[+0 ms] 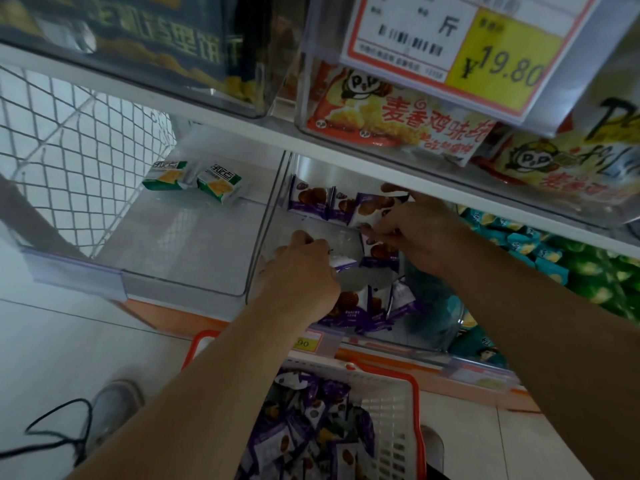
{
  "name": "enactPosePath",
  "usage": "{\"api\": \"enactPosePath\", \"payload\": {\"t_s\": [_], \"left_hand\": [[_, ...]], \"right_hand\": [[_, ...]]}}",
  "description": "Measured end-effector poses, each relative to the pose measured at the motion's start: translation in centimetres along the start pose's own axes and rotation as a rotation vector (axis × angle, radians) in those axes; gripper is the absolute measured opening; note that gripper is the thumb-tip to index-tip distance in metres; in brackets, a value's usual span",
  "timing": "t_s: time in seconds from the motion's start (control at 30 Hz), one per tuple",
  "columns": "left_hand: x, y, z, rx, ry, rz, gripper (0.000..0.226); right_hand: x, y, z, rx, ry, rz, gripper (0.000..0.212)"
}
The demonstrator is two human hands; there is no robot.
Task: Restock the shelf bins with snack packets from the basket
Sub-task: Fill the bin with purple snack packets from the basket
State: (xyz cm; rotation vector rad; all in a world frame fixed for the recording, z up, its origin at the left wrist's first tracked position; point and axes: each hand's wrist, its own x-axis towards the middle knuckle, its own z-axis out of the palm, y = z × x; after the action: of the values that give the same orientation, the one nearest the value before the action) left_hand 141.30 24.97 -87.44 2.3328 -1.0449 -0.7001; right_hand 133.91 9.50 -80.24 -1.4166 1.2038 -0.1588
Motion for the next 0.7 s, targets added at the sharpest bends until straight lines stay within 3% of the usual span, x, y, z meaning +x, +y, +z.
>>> {"api": "enactPosePath", "payload": {"t_s": [0.1,0.2,0.33,0.43,0.5,0.57,0.63,0.7], "left_hand": [[0.0,-0.1,0.0,0.0,-0.004,0.0,0.038],[0.0,0.0,0.0,-0.004,-0.007,0.001,0.037],[-0.1,0.0,-0.1,0.0,-0.012,0.002,0.038],[-0.1,0.0,-0.1,0.001,-0.018,0.006,0.039],[-0.1,0.0,-0.1,0.002,-0.019,0.003,0.04],[-0.1,0.0,-0.1,0.006,-0.015,0.006,0.04],[0.0,0.0,0.0,0.006,-0.008,0.006,0.04],[0.0,-0.1,0.1,0.009,-0.004,0.005,0.04]], "right_hand": [[0.2,-0.6,0.2,-0.37,0.051,-0.041,0.013],[0.3,-1.1,0.3,-0.472,0.051,-0.089,0.008],[1.0,-0.9,-0.2,-0.354,0.01,-0.179,0.01],[1.3,-0.6,-0.4,-0.106,-0.026,-0.122,0.031],[1.1,-0.8,-0.3,-0.074,-0.045,-0.087,0.02],[0.6,-1.4,0.0,-0.24,-0.04,-0.03,0.008],[0.6,-1.6,0.0,-0.593,0.032,-0.015,0.01],[1.0,-1.2,0.0,-0.863,0.102,-0.159,0.014]]}}
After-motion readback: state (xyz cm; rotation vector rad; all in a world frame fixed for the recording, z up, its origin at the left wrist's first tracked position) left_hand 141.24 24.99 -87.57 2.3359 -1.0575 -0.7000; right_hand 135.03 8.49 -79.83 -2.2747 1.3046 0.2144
